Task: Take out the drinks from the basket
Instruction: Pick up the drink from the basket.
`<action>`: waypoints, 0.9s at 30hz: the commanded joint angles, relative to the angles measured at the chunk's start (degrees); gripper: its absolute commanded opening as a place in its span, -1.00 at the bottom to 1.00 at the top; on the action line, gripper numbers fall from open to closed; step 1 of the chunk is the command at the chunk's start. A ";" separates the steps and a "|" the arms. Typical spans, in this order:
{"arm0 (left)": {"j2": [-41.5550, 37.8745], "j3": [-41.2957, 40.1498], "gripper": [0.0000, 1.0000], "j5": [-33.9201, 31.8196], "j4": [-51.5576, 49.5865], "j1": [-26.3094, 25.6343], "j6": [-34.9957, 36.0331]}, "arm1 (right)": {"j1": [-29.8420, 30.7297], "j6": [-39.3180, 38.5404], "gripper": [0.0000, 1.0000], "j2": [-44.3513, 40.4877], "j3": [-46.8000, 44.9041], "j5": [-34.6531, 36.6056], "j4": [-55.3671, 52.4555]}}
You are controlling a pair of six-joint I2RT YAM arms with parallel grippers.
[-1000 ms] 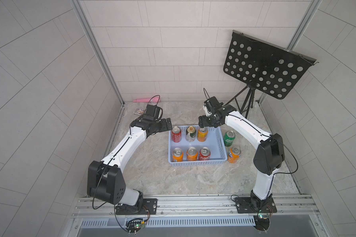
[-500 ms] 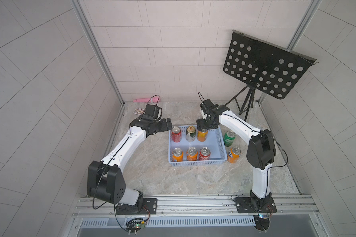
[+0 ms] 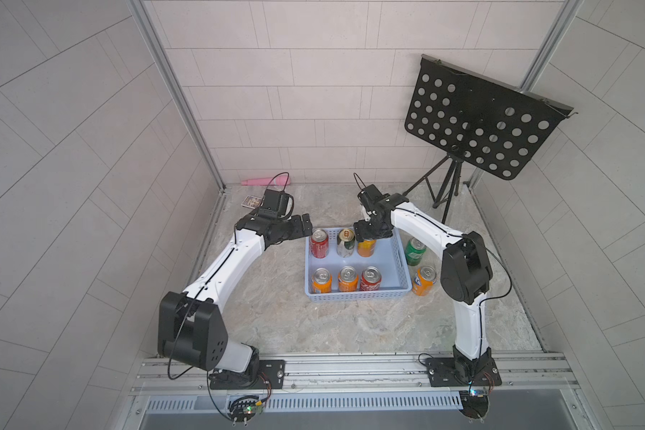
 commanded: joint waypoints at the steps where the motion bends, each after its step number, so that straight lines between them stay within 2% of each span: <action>1: 0.11 1.58 1.00 0.38 -0.41 0.44 -0.15 | 0.36 -0.35 0.61 0.98 0.35 0.56 -1.20; 13: -0.27 1.13 1.00 1.71 0.56 0.64 -0.08 | 0.34 0.21 0.41 1.43 -1.27 0.79 -0.21; 19: -0.33 1.23 1.00 2.80 0.89 0.89 -0.05 | 0.34 0.57 0.10 0.69 -0.67 0.85 -1.13; 27: -1.30 0.55 1.00 2.16 2.53 0.89 -0.12 | 0.34 0.54 -0.18 -1.46 1.13 1.76 -4.87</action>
